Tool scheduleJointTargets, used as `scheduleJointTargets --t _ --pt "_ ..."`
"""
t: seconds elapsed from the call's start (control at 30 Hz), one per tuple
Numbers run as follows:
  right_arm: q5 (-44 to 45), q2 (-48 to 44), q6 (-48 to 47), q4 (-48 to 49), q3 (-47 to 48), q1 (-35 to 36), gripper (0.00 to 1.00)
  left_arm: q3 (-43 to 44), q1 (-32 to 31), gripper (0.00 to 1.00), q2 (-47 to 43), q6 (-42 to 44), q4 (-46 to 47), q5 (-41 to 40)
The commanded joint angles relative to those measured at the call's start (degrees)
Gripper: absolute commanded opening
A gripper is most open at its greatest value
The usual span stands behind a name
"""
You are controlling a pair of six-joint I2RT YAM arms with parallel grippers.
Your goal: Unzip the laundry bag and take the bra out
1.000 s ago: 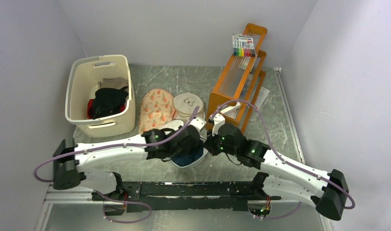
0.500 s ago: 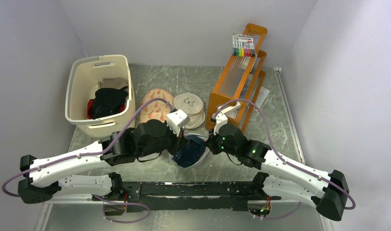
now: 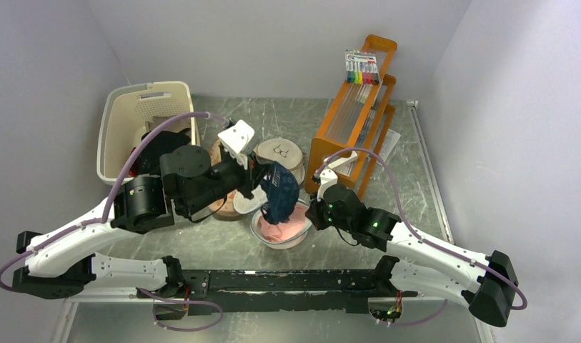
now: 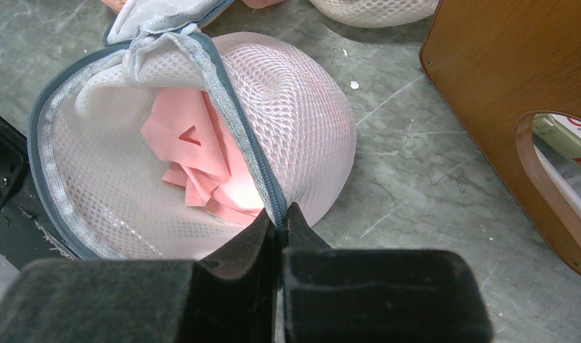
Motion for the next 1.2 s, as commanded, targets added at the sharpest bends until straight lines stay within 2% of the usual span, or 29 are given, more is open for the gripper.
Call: scheduleJointTargets --t 0.0,0.1,0.13,0.3,0.47,0.6,0.67,0.77,0.87,1.17 --pt "1.39 0.11 -0.29 0.72 -0.45 -0.24 0.00 8.16 -0.09 0.07 4.29 4.86 -6.28 -11.77" --pt "0.96 0.33 -0.41 0.67 -0.54 -0.29 0.00 10.26 1.98 0.07 5.58 6.61 -7.44 -19.07" --pt "0.84 0.28 -0.50 0.70 -0.58 -0.28 0.00 10.36 4.00 0.07 5.64 7.35 -7.21 -18.81" --pt "0.52 -1.44 -0.73 1.19 -1.25 -0.31 0.00 11.88 19.26 0.07 7.36 9.96 -6.38 -6.26" --pt "0.63 -2.17 -0.65 1.35 -1.61 -0.32 0.00 15.74 29.65 0.07 10.79 12.03 -6.34 -5.73" --pt "0.37 -1.84 -0.80 1.41 -1.48 -0.31 0.00 17.10 40.39 0.07 13.42 10.63 -2.85 0.39" --pt "0.37 -1.76 -0.78 1.36 -1.53 -0.26 0.00 19.75 44.86 0.07 15.83 9.13 -3.25 0.25" --pt "0.31 -1.87 -0.71 1.51 -1.70 -0.23 0.00 22.89 50.66 0.07 18.19 7.61 -1.67 -6.17" --pt "0.37 -1.96 -0.76 1.59 -1.62 -0.22 0.00 21.84 57.80 0.07 17.69 7.09 4.11 -4.31" --pt "0.36 -1.87 -0.73 1.53 -1.66 -0.28 0.00 13.96 67.39 0.07 21.02 3.55 12.41 -3.79"
